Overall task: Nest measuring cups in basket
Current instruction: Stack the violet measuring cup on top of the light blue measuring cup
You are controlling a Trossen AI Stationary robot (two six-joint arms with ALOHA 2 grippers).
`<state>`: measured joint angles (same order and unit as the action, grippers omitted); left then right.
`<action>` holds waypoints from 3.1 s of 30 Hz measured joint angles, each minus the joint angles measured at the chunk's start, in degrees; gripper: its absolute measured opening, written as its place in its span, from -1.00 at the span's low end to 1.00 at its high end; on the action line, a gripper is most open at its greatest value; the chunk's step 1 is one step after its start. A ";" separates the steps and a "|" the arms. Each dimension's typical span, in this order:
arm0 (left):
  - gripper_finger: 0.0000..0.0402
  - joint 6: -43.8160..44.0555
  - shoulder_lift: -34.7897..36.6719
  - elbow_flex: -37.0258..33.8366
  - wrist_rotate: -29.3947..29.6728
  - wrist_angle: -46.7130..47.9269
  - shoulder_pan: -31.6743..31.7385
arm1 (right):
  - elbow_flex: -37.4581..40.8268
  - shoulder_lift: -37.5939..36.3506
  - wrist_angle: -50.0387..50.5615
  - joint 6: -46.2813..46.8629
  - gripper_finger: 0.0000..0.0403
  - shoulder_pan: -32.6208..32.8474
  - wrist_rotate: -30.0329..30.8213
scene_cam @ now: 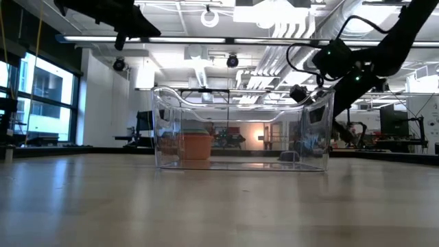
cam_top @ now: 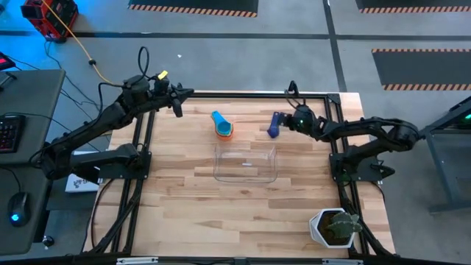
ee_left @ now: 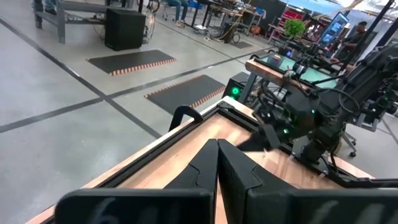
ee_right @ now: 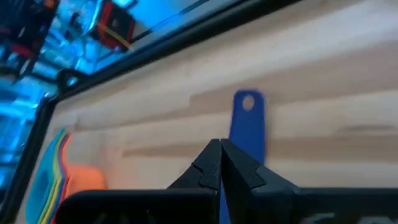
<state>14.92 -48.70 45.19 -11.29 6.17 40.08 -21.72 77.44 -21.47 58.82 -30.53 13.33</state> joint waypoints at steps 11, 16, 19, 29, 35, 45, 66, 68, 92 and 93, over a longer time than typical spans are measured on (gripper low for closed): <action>-1.00 1.47 -1.35 0.00 -0.04 0.07 0.01 | -13.08 10.10 12.42 -6.24 -0.63 -5.01 0.88; -1.00 1.47 -1.35 0.00 -0.05 0.05 0.02 | -17.99 13.91 20.12 -7.88 -0.24 -5.13 4.85; -1.00 1.47 -1.35 0.00 -0.05 0.05 0.02 | -19.77 16.74 20.43 -8.58 -0.11 -5.54 3.86; -1.00 1.51 -1.35 0.00 -0.09 0.05 0.02 | -24.61 24.06 21.70 -15.40 -0.05 -5.84 1.61; -1.00 1.49 -1.35 0.00 -0.11 0.05 0.01 | -24.54 24.06 22.71 -16.37 -0.16 -5.83 1.56; -1.00 1.49 -1.35 0.00 -0.13 0.05 0.01 | -24.50 23.79 24.56 -15.99 -0.94 -5.87 0.99; -1.00 3.84 -1.35 0.00 -0.13 -0.18 -0.02 | -24.20 5.79 11.40 -20.93 -1.00 0.76 -5.10; -0.99 4.24 -1.78 0.00 -0.15 -1.26 -0.15 | -24.44 5.37 6.30 -20.88 -1.00 2.55 -5.46; 0.11 23.76 -22.03 0.02 -8.11 -34.80 -14.65 | -47.31 5.75 10.98 -38.33 -1.00 11.57 -20.95; 0.11 23.94 -22.60 0.02 -8.20 -36.45 -15.03 | -47.31 5.76 11.10 -38.33 -1.00 12.00 -20.97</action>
<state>38.85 -71.30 45.21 -19.49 -30.28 25.05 -69.04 83.20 -10.37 20.49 -18.52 -7.64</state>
